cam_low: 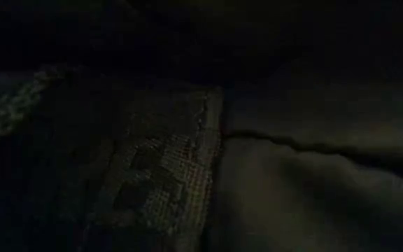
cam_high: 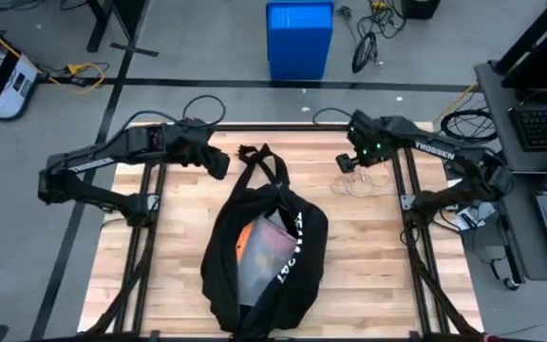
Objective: Unpack backpack
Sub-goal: Put the pink charger cable into the black backpack
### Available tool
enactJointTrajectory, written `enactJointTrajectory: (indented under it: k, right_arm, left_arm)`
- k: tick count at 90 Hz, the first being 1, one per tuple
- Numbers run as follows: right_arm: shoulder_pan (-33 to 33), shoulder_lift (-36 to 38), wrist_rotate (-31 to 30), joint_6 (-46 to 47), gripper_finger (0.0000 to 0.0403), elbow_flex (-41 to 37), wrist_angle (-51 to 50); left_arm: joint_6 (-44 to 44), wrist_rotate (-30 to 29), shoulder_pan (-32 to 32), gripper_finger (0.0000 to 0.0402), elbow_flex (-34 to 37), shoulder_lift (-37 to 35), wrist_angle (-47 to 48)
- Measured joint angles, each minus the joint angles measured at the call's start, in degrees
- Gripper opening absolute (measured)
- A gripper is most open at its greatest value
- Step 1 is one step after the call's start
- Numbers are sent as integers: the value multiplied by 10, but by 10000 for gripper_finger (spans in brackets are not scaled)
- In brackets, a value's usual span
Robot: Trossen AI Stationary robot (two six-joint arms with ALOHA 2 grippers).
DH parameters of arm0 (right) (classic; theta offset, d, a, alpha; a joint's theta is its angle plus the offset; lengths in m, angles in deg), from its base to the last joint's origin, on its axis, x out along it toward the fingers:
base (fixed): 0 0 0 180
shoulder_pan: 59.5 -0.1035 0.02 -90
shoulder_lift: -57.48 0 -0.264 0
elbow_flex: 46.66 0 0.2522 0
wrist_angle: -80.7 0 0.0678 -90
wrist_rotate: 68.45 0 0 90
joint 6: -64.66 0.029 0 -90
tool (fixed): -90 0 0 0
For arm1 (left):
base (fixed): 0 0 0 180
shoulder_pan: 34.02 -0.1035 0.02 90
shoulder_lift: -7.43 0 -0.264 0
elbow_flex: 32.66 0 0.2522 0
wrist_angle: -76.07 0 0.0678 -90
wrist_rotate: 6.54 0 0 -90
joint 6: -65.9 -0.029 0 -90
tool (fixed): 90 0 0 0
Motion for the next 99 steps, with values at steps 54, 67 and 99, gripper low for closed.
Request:
enactJointTrajectory:
  k: [54, 67, 99]
  right_arm:
    - [31, -124, -24, -133, 338, -39, 36]
    - [31, -125, -16, -134, 338, -39, 65]
    - [55, -145, -41, -116, 338, -81, 69]
  left_arm:
    - [62, 15, 7, 112, 0, 70, -106]
    - [63, 15, 10, 112, 0, 78, -115]
    - [77, 27, 24, 112, 0, 83, -126]
